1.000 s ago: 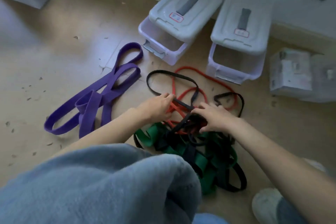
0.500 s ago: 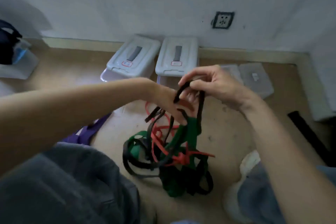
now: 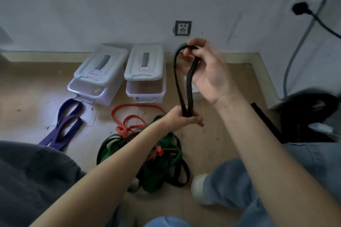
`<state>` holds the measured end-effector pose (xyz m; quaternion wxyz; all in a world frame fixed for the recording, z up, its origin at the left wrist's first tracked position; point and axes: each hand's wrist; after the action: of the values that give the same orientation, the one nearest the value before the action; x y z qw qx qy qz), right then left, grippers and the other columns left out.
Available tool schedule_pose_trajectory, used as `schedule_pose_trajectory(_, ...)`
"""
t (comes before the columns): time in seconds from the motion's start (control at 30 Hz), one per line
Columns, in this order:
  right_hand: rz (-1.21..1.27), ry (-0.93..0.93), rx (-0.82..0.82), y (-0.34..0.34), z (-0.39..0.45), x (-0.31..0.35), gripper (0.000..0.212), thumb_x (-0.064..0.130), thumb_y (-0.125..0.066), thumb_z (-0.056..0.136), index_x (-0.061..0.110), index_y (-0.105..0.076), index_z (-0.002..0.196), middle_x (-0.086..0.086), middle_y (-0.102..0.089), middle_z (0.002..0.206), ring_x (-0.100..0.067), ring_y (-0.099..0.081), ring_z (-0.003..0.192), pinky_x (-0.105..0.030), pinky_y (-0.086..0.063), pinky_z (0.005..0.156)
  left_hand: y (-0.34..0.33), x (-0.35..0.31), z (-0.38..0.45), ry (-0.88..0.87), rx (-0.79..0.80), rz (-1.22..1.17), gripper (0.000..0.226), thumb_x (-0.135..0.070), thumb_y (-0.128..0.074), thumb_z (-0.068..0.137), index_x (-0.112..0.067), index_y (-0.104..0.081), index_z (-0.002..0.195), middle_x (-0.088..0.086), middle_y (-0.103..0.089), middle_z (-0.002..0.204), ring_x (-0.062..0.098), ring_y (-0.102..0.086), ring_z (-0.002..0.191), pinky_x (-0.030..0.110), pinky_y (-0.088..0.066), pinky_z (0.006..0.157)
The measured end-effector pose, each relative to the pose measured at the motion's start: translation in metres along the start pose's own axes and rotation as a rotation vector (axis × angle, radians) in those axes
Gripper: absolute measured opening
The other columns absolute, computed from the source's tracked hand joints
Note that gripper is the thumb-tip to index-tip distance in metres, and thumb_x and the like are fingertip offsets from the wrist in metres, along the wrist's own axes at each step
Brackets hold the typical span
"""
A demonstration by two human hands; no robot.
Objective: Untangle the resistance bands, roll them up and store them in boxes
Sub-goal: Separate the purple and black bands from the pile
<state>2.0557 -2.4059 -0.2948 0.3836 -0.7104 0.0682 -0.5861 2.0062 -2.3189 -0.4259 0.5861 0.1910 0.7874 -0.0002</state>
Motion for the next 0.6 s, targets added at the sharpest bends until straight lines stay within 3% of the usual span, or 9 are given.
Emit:
schedule_pose_trajectory(0.13,0.155,0.142,-0.336,0.057,0.013,0.021,0.031,-0.008,-0.031,0.089,0.011,-0.052,0.076,-0.002,-0.053,0.055,-0.014,-0.054,0.057,-0.038,-0.056,0.070,0.025,0.043,-0.026,0.300,0.063,0.455,0.019,-0.022,-0.050,0.095,-0.006,-0.060,0.102,0.006,-0.065,0.083,0.019,-0.061,0.076,0.023,-0.043,0.067)
schedule_pose_trajectory(0.2,-0.409,0.010,-0.492,0.085,0.009,0.017,0.029,-0.005,-0.035,0.091,0.012,-0.055,0.080,-0.003,-0.055,0.069,-0.018,-0.053,0.070,-0.030,-0.049,0.066,0.056,0.029,-0.037,0.329,-0.074,0.529,0.024,-0.027,-0.044,0.097,-0.007,-0.056,0.105,0.000,-0.056,0.075,0.015,-0.054,0.064,0.021,-0.042,0.057)
schedule_pose_trajectory(0.27,-1.226,-0.343,-0.364,0.098,-0.001,0.003,0.015,0.010,-0.050,0.093,0.009,-0.058,0.105,-0.009,-0.058,0.104,-0.023,-0.052,0.096,-0.027,-0.044,0.072,0.085,-0.008,-0.035,0.211,-0.232,0.587,0.016,-0.029,-0.048,0.095,-0.014,-0.050,0.101,-0.003,-0.052,0.075,0.011,-0.048,0.058,0.011,-0.038,0.044)
schedule_pose_trajectory(0.3,-1.464,-0.513,-0.220,0.098,-0.005,-0.004,0.035,0.022,-0.061,0.089,0.011,-0.053,0.121,-0.013,-0.049,0.128,-0.025,-0.048,0.114,-0.031,-0.043,0.084,0.095,-0.033,-0.032,0.131,-0.241,0.654,0.015,-0.028,-0.052,0.093,-0.016,-0.046,0.097,-0.003,-0.052,0.074,0.013,-0.050,0.060,0.007,-0.036,0.041)
schedule_pose_trajectory(0.37,-1.482,-0.522,0.103,0.085,-0.008,-0.014,0.085,0.044,-0.075,0.072,0.025,-0.031,0.142,-0.004,-0.014,0.155,-0.019,-0.022,0.139,-0.034,-0.030,0.109,0.100,-0.077,-0.028,-0.001,-0.143,0.817,0.013,-0.025,-0.058,0.089,-0.017,-0.048,0.089,-0.002,-0.056,0.074,0.018,-0.054,0.064,0.006,-0.037,0.044)
schedule_pose_trajectory(0.4,-1.355,-0.451,0.234,0.071,-0.009,-0.018,0.098,0.048,-0.077,0.065,0.033,-0.022,0.145,0.008,-0.011,0.155,-0.009,-0.017,0.139,-0.028,-0.026,0.111,0.098,-0.092,-0.027,-0.038,-0.059,0.855,0.010,-0.023,-0.058,0.088,-0.021,-0.049,0.084,-0.004,-0.056,0.073,0.017,-0.054,0.063,0.008,-0.038,0.045)
schedule_pose_trajectory(0.47,-1.198,-0.358,0.437,0.047,-0.011,-0.024,0.087,0.038,-0.080,0.067,0.039,-0.029,0.138,0.023,-0.041,0.134,0.008,-0.037,0.119,-0.006,-0.034,0.095,0.092,-0.109,-0.031,-0.052,0.056,0.888,0.015,-0.018,-0.059,0.085,-0.028,-0.051,0.075,-0.010,-0.056,0.067,0.009,-0.054,0.058,0.012,-0.040,0.048)
schedule_pose_trajectory(0.53,-1.102,-0.290,0.451,0.038,-0.012,-0.027,0.040,0.019,-0.071,0.080,0.024,-0.052,0.115,0.016,-0.061,0.093,0.004,-0.058,0.083,-0.014,-0.045,0.081,0.096,-0.105,-0.037,-0.055,0.002,0.773,0.017,-0.018,-0.062,0.082,-0.029,-0.054,0.070,-0.011,-0.056,0.059,0.001,-0.053,0.049,0.013,-0.041,0.047)
schedule_pose_trajectory(0.6,-0.815,-0.228,0.322,0.037,-0.011,-0.020,0.011,0.004,-0.055,0.090,0.012,-0.060,0.097,0.006,-0.058,0.068,-0.002,-0.051,0.050,-0.026,-0.050,0.068,0.098,-0.081,-0.042,-0.039,-0.088,0.592,0.013,-0.020,-0.064,0.083,-0.027,-0.057,0.073,-0.007,-0.059,0.065,0.002,-0.057,0.056,0.017,-0.048,0.056)
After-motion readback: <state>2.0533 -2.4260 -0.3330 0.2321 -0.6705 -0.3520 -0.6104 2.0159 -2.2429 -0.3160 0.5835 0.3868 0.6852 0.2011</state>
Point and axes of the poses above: each hand's wrist, its own z-axis towards the middle knuckle, its own y-axis out of the back of the hand, x = y × z
